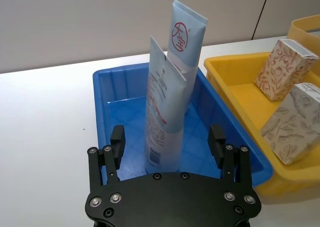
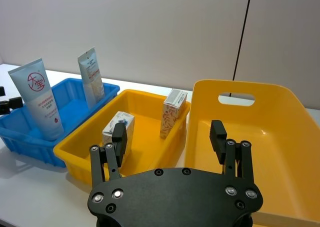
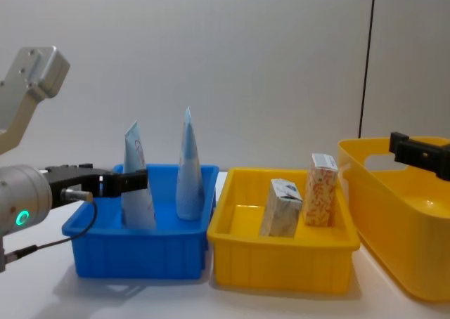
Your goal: Bimanual collaborative sorting of washing and personal care products
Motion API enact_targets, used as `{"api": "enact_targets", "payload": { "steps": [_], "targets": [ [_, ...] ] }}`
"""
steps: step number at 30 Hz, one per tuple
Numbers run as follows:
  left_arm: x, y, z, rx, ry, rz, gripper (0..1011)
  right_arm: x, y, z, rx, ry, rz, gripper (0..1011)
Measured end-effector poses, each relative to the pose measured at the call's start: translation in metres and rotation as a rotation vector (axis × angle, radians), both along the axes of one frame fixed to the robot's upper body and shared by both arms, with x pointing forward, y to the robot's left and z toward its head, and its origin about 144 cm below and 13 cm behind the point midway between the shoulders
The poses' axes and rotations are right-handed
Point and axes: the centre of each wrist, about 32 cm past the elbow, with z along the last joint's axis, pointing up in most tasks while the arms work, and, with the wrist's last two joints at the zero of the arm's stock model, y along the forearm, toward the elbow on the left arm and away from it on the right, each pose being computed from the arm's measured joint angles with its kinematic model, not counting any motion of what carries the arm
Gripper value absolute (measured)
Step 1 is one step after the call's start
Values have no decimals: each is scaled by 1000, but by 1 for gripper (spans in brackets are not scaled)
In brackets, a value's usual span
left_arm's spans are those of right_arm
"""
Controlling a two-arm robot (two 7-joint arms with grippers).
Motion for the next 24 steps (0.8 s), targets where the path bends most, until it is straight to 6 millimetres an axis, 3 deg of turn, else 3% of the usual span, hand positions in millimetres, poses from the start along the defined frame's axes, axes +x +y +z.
{"api": "enact_targets", "payload": {
  "steps": [24],
  "targets": [
    [52,-4,-17,-81,-13,-34,1000,0,0,0,0,0,0,1003]
  ]
}}
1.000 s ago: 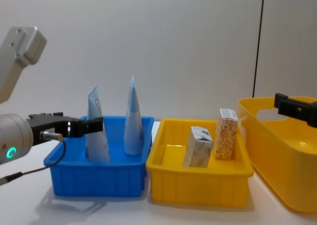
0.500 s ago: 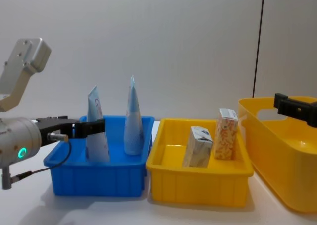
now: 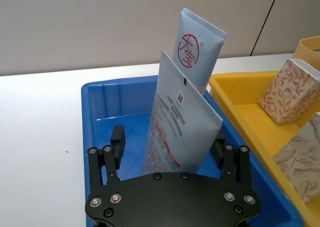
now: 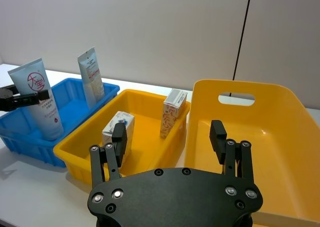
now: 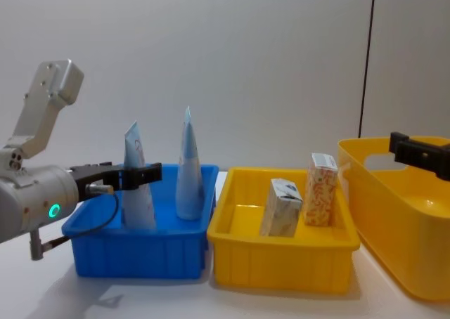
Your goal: Bimanual collaborative sorting of washing and personal care products
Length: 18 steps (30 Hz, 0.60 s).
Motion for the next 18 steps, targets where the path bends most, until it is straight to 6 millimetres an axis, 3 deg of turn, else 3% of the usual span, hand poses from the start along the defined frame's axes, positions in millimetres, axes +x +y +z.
{"api": "enact_targets", "payload": {
  "steps": [13,18],
  "targets": [
    [19,-5,-8,-25,17,-18,1000,0,0,0,0,0,0,1003],
    [23,-6,-10,-30,22,-22,893,0,0,0,0,0,0,1003]
  ]
}}
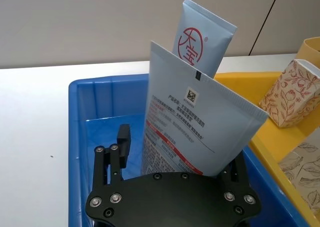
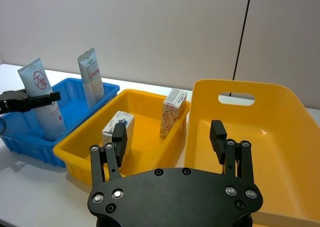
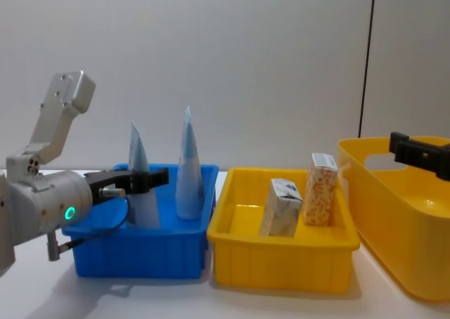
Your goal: Bimanual collaborative sorting of washing and personal care products
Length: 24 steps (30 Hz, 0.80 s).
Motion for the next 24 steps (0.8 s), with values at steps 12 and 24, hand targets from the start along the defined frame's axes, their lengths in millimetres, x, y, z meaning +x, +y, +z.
{"api": "enact_targets", "payload": {
  "steps": [12,24],
  "targets": [
    [4,-1,-2,-5,5,-4,533,0,0,0,0,0,0,1003],
    [5,-2,-1,-6,2,-11,319,0,0,0,0,0,0,1003]
  ]
}}
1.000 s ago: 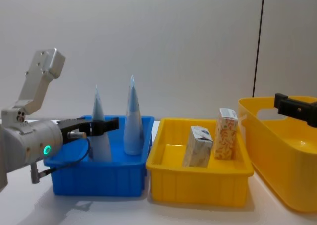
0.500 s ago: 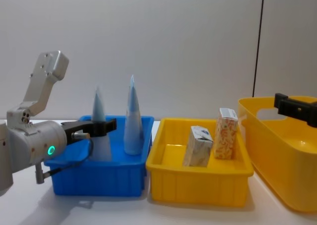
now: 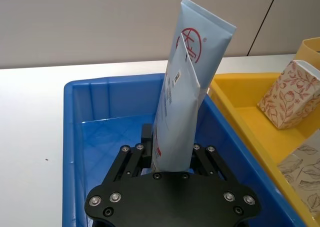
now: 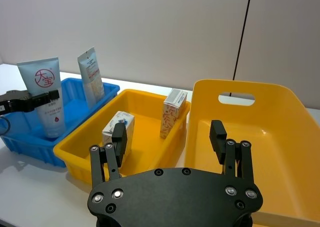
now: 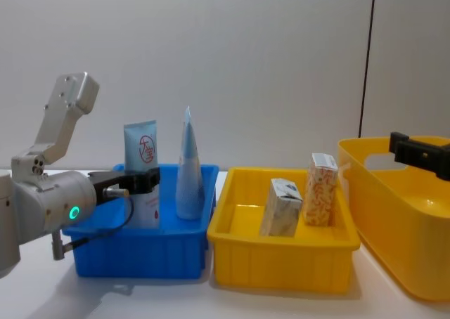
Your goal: Bimanual collaborative sorting of washing and personal care products
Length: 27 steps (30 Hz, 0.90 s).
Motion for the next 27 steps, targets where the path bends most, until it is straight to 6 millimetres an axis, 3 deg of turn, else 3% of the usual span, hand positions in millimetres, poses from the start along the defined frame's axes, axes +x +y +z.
{"api": "enact_targets", "payload": {
  "steps": [11,27],
  "targets": [
    [-3,3,12,-25,-39,-66,278,0,0,0,0,0,0,1003],
    [-16,16,65,-123,-168,-225,276,0,0,0,0,0,0,1003]
  ]
}}
